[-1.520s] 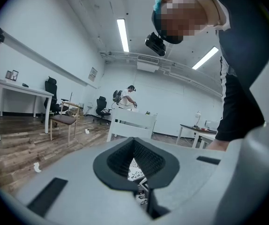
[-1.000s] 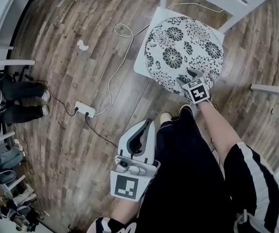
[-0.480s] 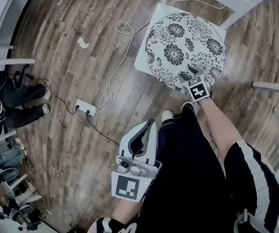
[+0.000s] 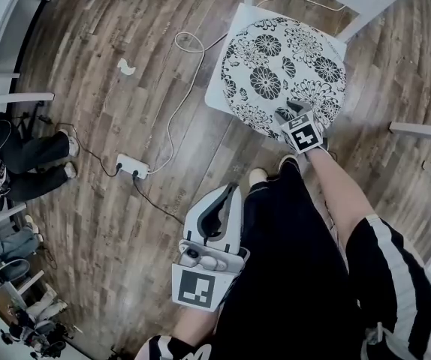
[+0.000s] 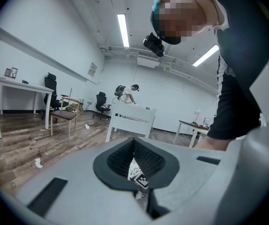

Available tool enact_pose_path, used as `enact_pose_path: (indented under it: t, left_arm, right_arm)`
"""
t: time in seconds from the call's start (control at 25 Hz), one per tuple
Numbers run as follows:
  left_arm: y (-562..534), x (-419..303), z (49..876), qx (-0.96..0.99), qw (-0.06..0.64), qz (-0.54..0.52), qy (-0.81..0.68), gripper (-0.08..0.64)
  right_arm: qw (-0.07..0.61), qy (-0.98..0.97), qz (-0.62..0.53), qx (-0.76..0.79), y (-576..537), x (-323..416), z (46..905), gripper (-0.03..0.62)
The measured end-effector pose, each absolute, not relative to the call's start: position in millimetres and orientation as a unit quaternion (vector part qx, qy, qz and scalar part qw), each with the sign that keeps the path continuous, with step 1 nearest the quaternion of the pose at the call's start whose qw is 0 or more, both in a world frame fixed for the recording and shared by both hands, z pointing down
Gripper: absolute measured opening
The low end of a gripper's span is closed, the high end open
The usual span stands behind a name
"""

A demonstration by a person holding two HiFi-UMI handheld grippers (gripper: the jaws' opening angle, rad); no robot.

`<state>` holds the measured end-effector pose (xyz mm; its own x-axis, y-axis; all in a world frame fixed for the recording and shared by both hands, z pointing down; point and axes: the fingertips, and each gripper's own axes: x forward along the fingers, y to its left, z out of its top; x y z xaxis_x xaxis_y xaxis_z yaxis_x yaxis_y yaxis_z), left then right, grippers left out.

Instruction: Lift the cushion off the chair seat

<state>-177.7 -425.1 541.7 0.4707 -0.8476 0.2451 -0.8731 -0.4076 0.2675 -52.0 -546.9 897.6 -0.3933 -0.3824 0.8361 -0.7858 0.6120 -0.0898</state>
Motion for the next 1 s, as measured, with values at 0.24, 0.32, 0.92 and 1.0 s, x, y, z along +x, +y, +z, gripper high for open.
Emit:
enact_pose_path:
  t: [0.24,0.32,0.92,1.0]
  left_arm:
    - [-427.9,-172.7,539.4,0.839,0.183,0.036,-0.511,0.0]
    - [-425.3,-172.6,540.9,0.84,0.183,0.039,-0.509,0.0]
    - [-426.2,-159.4,533.9,0.852,0.174,0.032,-0.493,-0.001]
    - [-427.0,-158.0,530.8,0.854,0.173,0.031,-0.49,0.0]
  right_arm:
    - [0.423,-0.798,0.242,0.355,-540.1,-51.7,894.3,0.093]
    - [0.424,-0.798,0.239,0.355,-537.1,-51.0,895.8,0.053]
    - [0.363,-0.822,0.224,0.378,-540.3,-51.1,849.8,0.037]
    - [0.344,-0.828,0.218,0.386,-544.4,-51.2,836.3,0.037]
